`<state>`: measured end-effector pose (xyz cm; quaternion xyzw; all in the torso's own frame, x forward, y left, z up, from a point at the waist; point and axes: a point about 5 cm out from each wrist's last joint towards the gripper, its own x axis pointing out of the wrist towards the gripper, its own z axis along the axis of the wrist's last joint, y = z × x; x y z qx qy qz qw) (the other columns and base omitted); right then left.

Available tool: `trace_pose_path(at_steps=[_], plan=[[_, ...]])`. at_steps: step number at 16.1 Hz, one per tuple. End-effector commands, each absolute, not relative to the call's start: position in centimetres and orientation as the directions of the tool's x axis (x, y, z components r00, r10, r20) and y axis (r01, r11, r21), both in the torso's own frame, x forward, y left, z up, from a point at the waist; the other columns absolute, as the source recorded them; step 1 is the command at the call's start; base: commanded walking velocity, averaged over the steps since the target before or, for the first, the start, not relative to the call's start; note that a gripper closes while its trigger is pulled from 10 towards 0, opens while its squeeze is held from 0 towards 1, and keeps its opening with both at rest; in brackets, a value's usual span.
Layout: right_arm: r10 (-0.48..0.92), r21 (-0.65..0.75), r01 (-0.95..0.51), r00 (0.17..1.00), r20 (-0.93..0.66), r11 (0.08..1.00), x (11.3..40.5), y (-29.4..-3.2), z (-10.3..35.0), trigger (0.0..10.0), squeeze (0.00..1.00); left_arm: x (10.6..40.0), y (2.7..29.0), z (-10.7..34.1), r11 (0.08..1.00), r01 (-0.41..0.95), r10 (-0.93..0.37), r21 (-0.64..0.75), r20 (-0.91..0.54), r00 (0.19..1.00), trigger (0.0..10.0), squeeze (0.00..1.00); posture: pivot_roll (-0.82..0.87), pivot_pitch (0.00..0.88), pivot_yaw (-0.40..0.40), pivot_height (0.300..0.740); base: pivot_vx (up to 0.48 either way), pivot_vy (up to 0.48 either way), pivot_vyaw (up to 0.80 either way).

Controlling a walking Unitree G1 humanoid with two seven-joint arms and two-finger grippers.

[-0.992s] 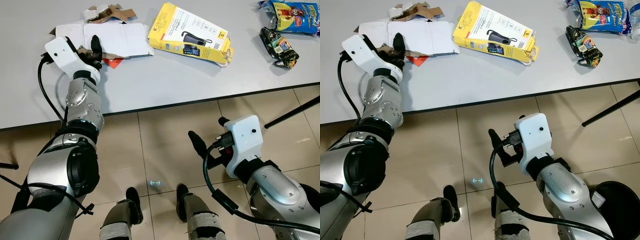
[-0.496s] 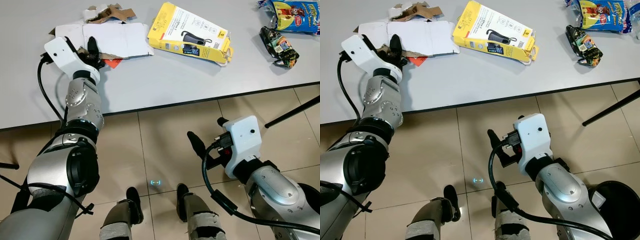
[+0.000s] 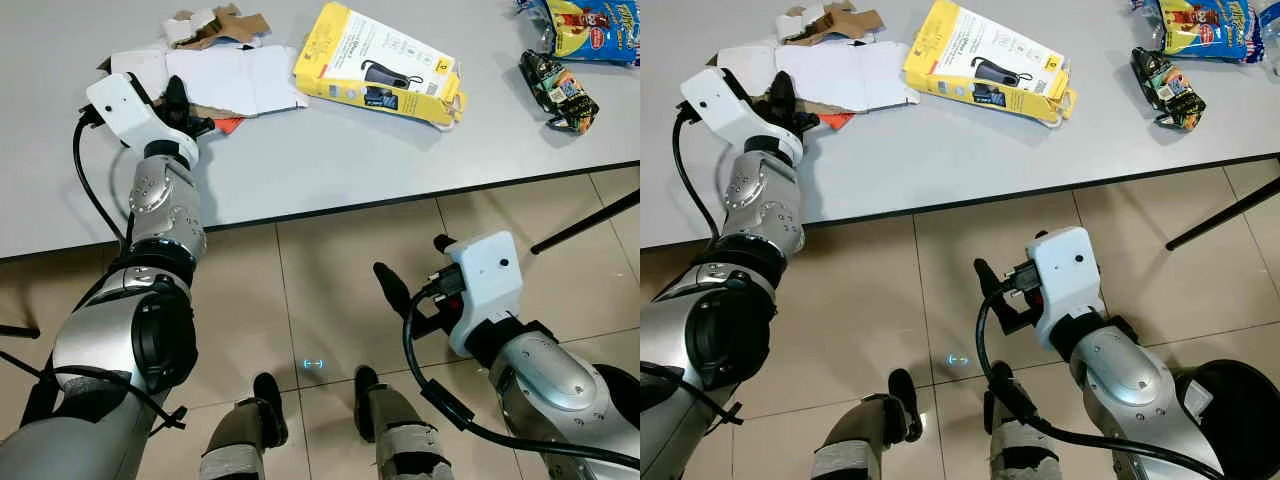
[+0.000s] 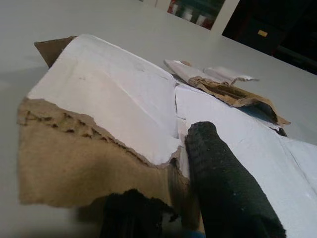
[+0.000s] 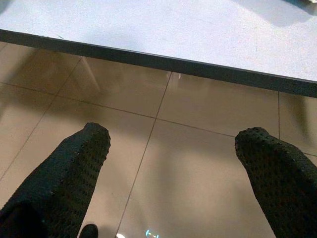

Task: Picking trash to rubbish bin

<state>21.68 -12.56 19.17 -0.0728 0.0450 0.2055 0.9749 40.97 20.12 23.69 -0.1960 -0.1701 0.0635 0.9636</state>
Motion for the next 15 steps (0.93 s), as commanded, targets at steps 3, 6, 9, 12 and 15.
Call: trace_pose_path(at_steps=[3, 6, 9, 12, 15], plan=[[0.407, -0.106, -0.419, 0.906, -0.12, 0.902, 21.6, -12.2, 18.9, 10.0, 0.0, 40.4, 20.6, 20.0, 0.912, -0.115, 0.197, -0.393, 0.174, 0.965, 0.0, 0.0, -0.46, 0.421, 0.01, 0.74, 0.0, 0.0, 0.0], [0.417, -0.107, -0.426, 0.904, -0.095, 0.898, 22.9, -11.8, 18.9, 10.0, 0.0, 40.2, 21.3, 19.8, 0.916, -0.118, 0.2, -0.383, 0.181, 0.963, 0.0, 0.0, -0.44, 0.386, 0.02, 0.74, 0.0, 0.0, 0.0], [0.428, -0.096, -0.434, 0.901, -0.073, 0.896, 23.9, -11.2, 18.8, 10.0, 0.0, 40.0, 21.5, 19.5, 0.926, -0.112, 0.189, -0.36, 0.186, 0.964, 0.0, 0.0, -0.4, 0.337, 0.04, 0.74, 0.0, 0.0, 0.0], [0.436, -0.092, -0.438, 0.899, -0.043, 0.894, 25.0, -10.6, 18.7, 10.0, 0.0, 39.8, 21.7, 19.2, 0.939, -0.097, 0.167, -0.33, 0.192, 0.967, 0.0, 0.0, -0.36, 0.284, 0.063, 0.74, 0.0, 0.0, 0.0], [0.443, -0.093, -0.441, 0.897, 0.001, 0.893, 26.3, -10.1, 19.0, 10.0, 0.0, 39.5, 21.7, 18.8, 0.948, -0.067, 0.139, -0.31, 0.216, 0.966, 0.0, 0.0, -0.32, 0.226, 0.084, 0.74, 0.0, 0.0, 0.0]])
